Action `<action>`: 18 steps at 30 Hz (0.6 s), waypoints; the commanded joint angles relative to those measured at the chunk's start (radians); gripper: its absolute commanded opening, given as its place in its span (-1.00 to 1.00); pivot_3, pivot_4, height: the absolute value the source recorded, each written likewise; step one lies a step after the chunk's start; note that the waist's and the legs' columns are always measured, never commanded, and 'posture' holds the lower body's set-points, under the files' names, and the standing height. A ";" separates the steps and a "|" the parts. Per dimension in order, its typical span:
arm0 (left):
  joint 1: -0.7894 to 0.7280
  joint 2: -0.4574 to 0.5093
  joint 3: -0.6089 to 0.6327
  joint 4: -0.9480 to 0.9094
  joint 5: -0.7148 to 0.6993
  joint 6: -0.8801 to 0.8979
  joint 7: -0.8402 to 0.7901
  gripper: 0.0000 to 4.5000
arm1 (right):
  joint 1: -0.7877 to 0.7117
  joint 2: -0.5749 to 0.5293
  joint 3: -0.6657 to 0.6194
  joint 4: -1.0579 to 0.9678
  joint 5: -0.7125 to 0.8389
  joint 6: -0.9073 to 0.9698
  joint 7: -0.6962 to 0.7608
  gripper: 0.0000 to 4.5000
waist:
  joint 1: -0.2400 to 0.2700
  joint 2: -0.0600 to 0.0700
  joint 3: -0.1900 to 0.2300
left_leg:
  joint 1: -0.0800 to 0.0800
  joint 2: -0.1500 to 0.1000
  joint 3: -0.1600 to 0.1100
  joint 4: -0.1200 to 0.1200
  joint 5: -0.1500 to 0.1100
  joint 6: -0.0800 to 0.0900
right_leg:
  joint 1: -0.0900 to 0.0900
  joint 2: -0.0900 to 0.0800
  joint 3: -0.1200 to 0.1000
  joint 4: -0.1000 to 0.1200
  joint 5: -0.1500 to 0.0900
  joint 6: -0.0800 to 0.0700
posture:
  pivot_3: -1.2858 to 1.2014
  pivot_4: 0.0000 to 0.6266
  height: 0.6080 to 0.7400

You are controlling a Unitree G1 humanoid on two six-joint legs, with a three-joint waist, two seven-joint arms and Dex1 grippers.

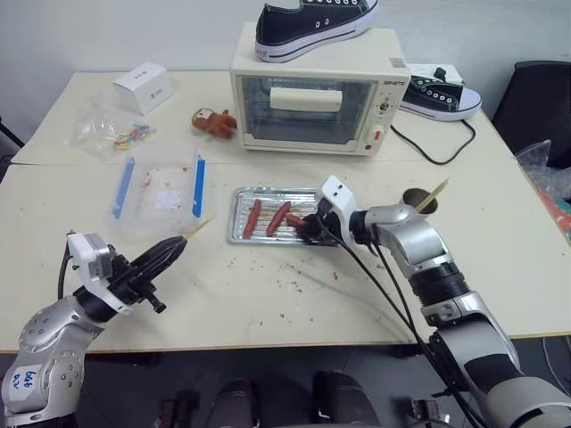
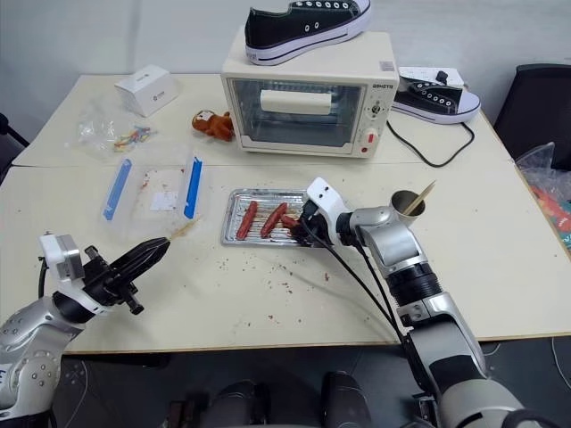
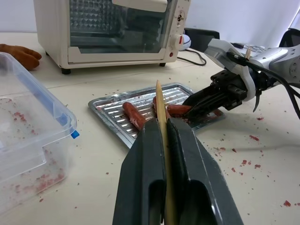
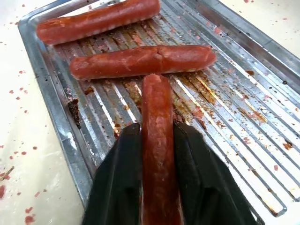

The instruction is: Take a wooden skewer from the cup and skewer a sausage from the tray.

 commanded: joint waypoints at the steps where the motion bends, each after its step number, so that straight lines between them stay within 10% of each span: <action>1: -0.004 0.000 0.011 -0.006 0.000 -0.020 -0.004 -1.00 | 0.008 -0.009 0.001 -0.024 -0.012 -0.010 0.002 -0.74 | 0.000 0.000 0.000 | 0.000 0.000 0.000 0.000 0.000 0.000 | 0.000 0.000 0.000 0.000 0.000 0.000 | 0.03 -0.52 1.00; 18: -0.020 0.176 -0.100 -0.071 0.040 0.008 -0.198 -1.00 | 0.059 -0.240 -0.006 -0.348 0.115 -0.336 0.427 -0.74 | 0.002 0.000 0.000 | 0.000 0.000 0.000 -0.001 0.000 0.000 | 0.000 0.000 0.000 -0.001 0.000 0.000 | 0.03 -0.52 1.00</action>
